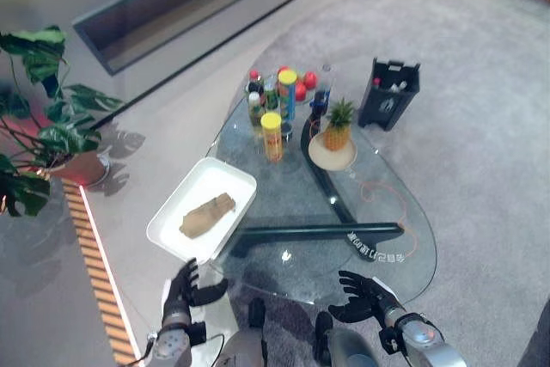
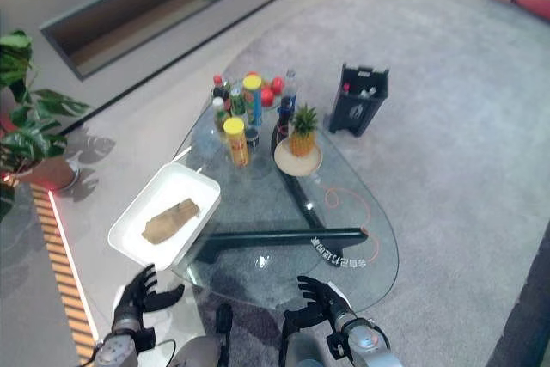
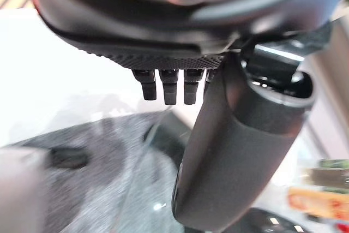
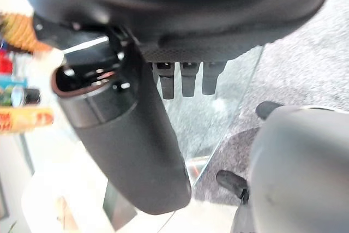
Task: Wipe the table with a cloth and put it in the basket.
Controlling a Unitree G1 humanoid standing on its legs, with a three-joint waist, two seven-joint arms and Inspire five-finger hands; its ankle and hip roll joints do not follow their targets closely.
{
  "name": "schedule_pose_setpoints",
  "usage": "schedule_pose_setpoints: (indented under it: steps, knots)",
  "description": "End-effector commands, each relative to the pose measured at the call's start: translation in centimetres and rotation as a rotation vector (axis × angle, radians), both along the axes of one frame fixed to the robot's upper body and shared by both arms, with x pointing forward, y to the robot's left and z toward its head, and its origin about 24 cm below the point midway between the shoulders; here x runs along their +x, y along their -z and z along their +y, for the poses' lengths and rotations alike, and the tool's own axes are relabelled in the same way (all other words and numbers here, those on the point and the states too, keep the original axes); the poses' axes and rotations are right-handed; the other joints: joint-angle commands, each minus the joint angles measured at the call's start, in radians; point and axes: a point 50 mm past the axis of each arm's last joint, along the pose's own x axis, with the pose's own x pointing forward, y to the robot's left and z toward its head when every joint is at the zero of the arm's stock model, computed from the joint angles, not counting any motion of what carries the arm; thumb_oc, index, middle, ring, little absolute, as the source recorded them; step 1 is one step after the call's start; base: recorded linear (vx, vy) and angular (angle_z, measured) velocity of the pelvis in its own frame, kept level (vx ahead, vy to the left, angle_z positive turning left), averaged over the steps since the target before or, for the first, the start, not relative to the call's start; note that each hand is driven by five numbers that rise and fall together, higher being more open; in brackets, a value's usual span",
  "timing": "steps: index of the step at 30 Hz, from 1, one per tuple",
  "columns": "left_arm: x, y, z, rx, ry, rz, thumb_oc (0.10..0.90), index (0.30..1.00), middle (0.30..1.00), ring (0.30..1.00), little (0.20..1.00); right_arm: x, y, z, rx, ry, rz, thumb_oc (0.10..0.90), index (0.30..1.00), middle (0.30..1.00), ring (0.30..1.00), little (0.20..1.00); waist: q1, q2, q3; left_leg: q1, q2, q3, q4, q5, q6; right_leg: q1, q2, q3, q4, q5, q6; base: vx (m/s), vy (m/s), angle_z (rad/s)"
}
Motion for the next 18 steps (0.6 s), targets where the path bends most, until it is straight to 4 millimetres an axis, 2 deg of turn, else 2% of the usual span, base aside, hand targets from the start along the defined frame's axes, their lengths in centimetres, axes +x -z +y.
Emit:
schedule_pose_setpoints:
  steps: [1,4,5,13,18]
  knots:
    - [1.1,0.1,0.4,-0.036,-0.026,0.006,0.8,0.9,0.9,0.9,0.9,1.0,0.0,1.2,0.013,0.031,-0.036,0.8,0.9,0.9,0.9,0.9,-0.001,-0.044,-0.023,0.036,-0.071,0.01,0.062,-0.092,0.024,0.118,0.017,-0.008,-0.22,0.15,0.013,0.01,-0.064,-0.01]
    - [0.0,1.3,-0.2,-0.046,-0.005,0.1,0.8,0.9,0.9,0.9,0.9,0.2,1.2,1.1,0.022,0.087,0.041,0.8,0.9,0.9,0.9,0.9,-0.005,-0.044,-0.043,0.055,-0.066,0.019,0.057,-0.098,0.025,0.135,0.017,-0.003,-0.237,0.156,0.015,0.01,-0.031,0.0]
    - [-0.9,2.1,-0.2,-0.044,-0.005,0.166,0.8,0.9,0.9,0.9,0.9,-0.4,1.9,0.9,0.015,0.1,0.073,0.8,0.9,0.9,0.9,0.9,-0.009,-0.04,-0.055,0.068,-0.061,0.026,0.052,-0.101,0.025,0.144,0.018,0.003,-0.246,0.159,0.016,0.0,0.0,0.0]
    - [-3.8,3.6,0.3,-0.083,-0.056,0.333,0.8,0.9,0.9,0.9,0.9,-3.1,4.1,0.0,0.03,0.205,0.223,0.8,0.9,0.9,0.9,0.9,-0.023,-0.025,-0.097,0.117,-0.047,0.045,0.006,-0.101,0.023,0.177,0.023,0.014,-0.283,0.167,0.021,0.03,0.005,-0.15]
    - [-4.2,3.9,0.2,-0.117,-0.07,0.357,0.8,0.9,0.9,0.9,0.9,-4.9,5.0,-0.2,0.045,0.248,0.321,0.8,0.9,0.9,0.9,0.9,-0.024,-0.016,-0.105,0.132,-0.042,0.05,-0.018,-0.098,0.025,0.183,0.026,0.013,-0.288,0.165,0.02,0.01,0.012,-0.05]
